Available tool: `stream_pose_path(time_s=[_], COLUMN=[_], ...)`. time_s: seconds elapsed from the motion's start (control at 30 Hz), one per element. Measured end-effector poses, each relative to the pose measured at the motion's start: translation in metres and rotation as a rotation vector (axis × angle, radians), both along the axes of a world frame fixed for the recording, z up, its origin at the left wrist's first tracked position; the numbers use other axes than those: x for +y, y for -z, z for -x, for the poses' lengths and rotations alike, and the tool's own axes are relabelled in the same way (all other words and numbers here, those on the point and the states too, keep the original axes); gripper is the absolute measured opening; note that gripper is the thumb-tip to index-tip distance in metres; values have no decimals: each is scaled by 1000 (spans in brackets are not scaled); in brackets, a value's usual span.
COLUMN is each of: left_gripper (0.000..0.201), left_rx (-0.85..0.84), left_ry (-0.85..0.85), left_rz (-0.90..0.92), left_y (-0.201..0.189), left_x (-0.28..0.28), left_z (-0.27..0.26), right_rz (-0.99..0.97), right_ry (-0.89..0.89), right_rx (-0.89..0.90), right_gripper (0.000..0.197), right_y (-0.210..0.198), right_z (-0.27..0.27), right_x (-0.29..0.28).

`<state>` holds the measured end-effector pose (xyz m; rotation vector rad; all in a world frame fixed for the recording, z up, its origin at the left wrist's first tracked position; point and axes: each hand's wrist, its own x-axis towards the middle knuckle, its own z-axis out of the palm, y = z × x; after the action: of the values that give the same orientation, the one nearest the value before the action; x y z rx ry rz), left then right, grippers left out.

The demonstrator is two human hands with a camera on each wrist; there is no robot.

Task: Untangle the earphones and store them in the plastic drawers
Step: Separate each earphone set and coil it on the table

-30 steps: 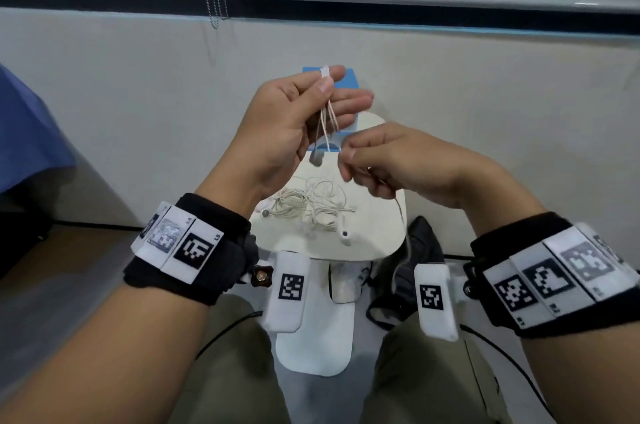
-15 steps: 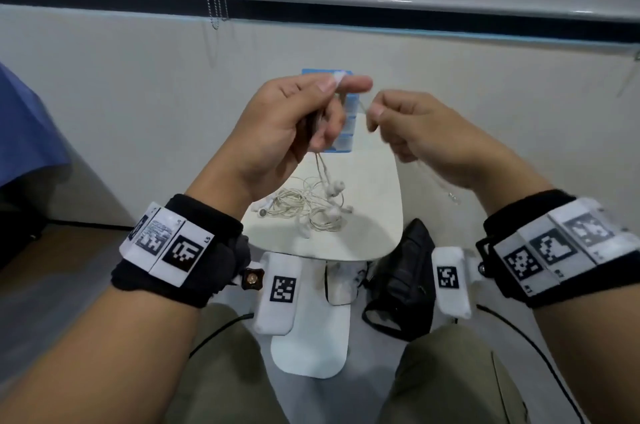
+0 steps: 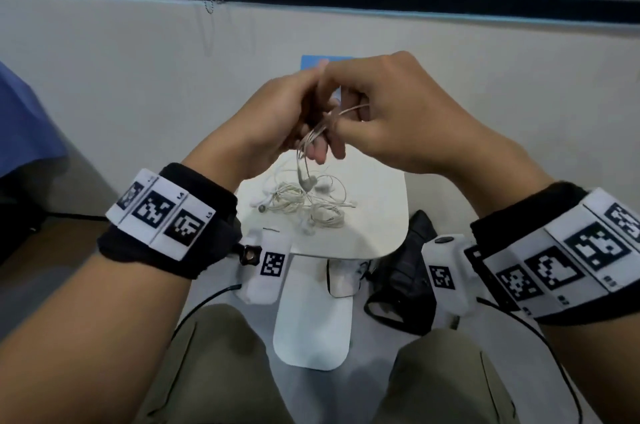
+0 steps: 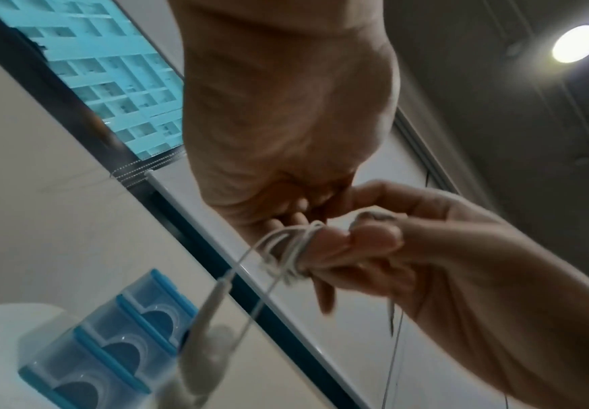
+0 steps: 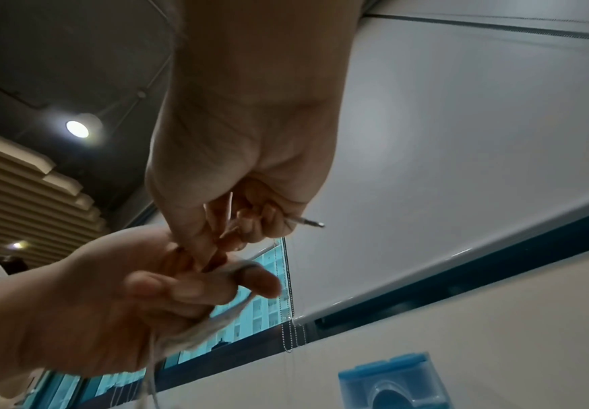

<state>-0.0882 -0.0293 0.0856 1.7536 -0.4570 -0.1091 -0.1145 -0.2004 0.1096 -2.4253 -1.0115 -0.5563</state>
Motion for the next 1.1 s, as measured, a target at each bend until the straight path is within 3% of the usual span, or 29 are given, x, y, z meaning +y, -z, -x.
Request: stream_pose_path(time_s=[0.1,0.2,0.27,0.37,0.53,0.63,0.73,0.93,1.1], left_gripper=[77,86,77,47,9,7,8,17,20], left_rx=[178,239,249,213,99,35,19,29,23], left_ry=[109,170,162,70,23,-16,-67,-49,-51], left_rz=[-19,-147,-193,-161,32,27,34,109,232], left_y=[-12,-17,-19,-20,-19,-9,-4,-4,-8], left_x=[3,1,-2,-5,-4,-6,-11,-26,-35], left_z=[-7,-17,-21,-28,-31,-30,-30,-27,-25], right_rz=[9,60,73,-25,-340,-458,-396,-157,-595], right_ry=[-18,-5,9,105,259,203,164,256,74], right_rx=[-6,-13,-30,-29,221,357,393,135,385], right_gripper=[9,16,20,20,26,24,17,8,7], right_y=[5,12,17,21,28,28,27,23,24], right_z=[-7,-17,-24,-30,-44,-50,-52,-56,-58], right_x=[-2,-3,-3,-5,-19,-27,-38,-49,-45])
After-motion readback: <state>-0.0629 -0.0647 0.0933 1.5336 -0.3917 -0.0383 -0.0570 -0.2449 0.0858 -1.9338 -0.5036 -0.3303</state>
